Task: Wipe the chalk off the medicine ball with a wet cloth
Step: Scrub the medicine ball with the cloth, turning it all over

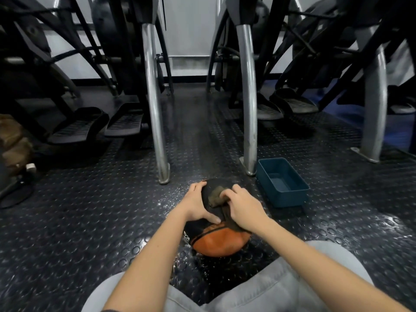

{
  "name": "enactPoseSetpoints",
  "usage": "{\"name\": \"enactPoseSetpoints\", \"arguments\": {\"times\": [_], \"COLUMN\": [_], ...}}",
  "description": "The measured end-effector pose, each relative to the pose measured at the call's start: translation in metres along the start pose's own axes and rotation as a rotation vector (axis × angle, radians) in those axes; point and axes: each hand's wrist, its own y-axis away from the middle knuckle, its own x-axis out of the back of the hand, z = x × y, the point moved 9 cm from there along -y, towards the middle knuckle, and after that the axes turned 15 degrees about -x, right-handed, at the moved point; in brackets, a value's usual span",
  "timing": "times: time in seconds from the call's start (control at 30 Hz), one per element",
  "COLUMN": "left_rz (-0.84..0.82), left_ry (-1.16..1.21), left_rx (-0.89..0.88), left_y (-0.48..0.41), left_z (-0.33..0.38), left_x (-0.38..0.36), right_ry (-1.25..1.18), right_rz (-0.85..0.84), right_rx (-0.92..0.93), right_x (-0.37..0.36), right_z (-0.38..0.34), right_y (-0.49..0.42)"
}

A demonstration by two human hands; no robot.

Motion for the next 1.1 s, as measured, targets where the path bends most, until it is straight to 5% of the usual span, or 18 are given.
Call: {"name": "enactPoseSetpoints", "arguments": {"times": [0.2, 0.43, 0.7, 0.9, 1.1], "left_rz": [0.012, 0.001, 0.010, -0.018, -0.002], "left_ry": [0.016, 0.020, 0.011, 0.005, 0.012], "left_rx": [0.009, -0.005, 0.024, 0.020, 0.021], "left_y": [-0.006, -0.004, -0.012, -0.006, -0.006], "left_z": [0.004, -0.009, -0.002, -0.007, 0.001], "left_x": [0.000, 0.000, 0.001, 0.002, 0.000], "right_ry": [0.050, -0.010, 0.035, -0.072, 0.015], "right_rz": [0.000, -0.010, -0.019, -0.115, -0.030], "right_rx": [-0.156, -0.054, -0.179, -0.004, -0.217], "right_x": [0.011, -0.001, 0.008, -0.006, 0.009], "right_z": [0.002, -0.007, -0.001, -0.012, 0.016], "right_y": [-0.033, -0.003, -0.038, -0.008, -0.044]}}
